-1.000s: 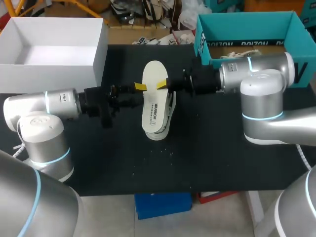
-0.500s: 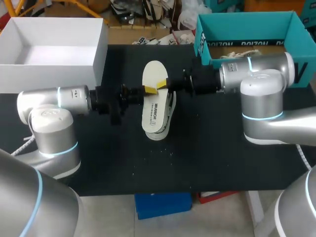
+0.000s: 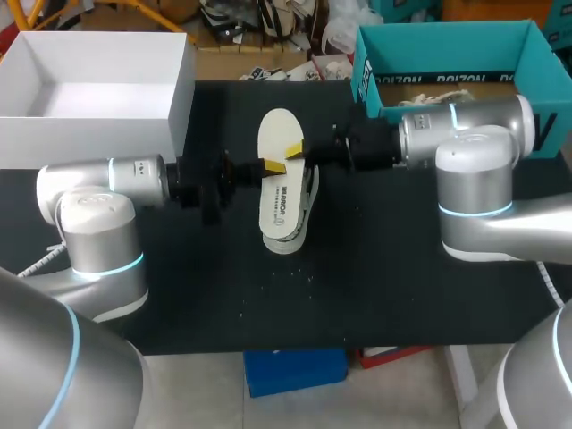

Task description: Take the shoe out of the shoebox, open the shoe tongue, remove and reinsert the insole, then place the shoe into the shoebox

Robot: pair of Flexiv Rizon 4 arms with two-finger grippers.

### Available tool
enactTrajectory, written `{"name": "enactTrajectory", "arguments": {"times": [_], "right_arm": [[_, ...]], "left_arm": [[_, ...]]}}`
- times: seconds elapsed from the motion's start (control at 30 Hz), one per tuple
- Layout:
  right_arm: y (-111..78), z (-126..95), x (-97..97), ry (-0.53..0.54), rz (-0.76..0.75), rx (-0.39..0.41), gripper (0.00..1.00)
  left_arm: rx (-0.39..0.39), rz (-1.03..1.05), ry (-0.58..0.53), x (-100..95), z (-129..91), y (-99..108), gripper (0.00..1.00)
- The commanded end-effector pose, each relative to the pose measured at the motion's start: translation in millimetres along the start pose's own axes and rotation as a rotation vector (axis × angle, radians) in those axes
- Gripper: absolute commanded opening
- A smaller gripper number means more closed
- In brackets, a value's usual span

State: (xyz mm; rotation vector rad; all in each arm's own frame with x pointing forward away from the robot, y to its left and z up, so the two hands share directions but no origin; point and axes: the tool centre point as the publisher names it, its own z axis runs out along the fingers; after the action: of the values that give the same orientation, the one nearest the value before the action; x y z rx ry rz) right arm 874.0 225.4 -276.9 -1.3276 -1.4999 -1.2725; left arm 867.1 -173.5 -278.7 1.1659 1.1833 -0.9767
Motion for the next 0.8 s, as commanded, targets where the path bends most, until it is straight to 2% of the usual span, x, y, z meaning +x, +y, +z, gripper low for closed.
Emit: {"name": "enactTrajectory", "arguments": {"times": [0.03, 0.3, 0.5, 0.7, 0.8], "right_arm": [[-6.9, -9, -3.1, -0.098, 0.016, -0.029, 1.0], [-18.9, -39, -8.1, -0.186, 0.051, -0.098, 1.0], [-36.7, -72, -7.8, -0.287, 0.073, -0.151, 1.0], [-58.0, -109, -6.2, -0.385, 0.108, -0.253, 1.0], [-68.5, -128, 0.9, -0.435, 0.116, -0.316, 1.0]], "left_arm": [[-0.019, -0.039, 0.047, -4.9, -6, -6, 0.0], [-0.013, -0.185, 0.127, -15.1, -36, -41, 0.0], [0.001, -0.221, 0.248, -26.6, -63, -72, 0.0], [0.02, -0.262, 0.327, -27.7, -85, -99, 0.0], [0.024, -0.284, 0.339, -27.5, -93, -109, 0.0]]}}
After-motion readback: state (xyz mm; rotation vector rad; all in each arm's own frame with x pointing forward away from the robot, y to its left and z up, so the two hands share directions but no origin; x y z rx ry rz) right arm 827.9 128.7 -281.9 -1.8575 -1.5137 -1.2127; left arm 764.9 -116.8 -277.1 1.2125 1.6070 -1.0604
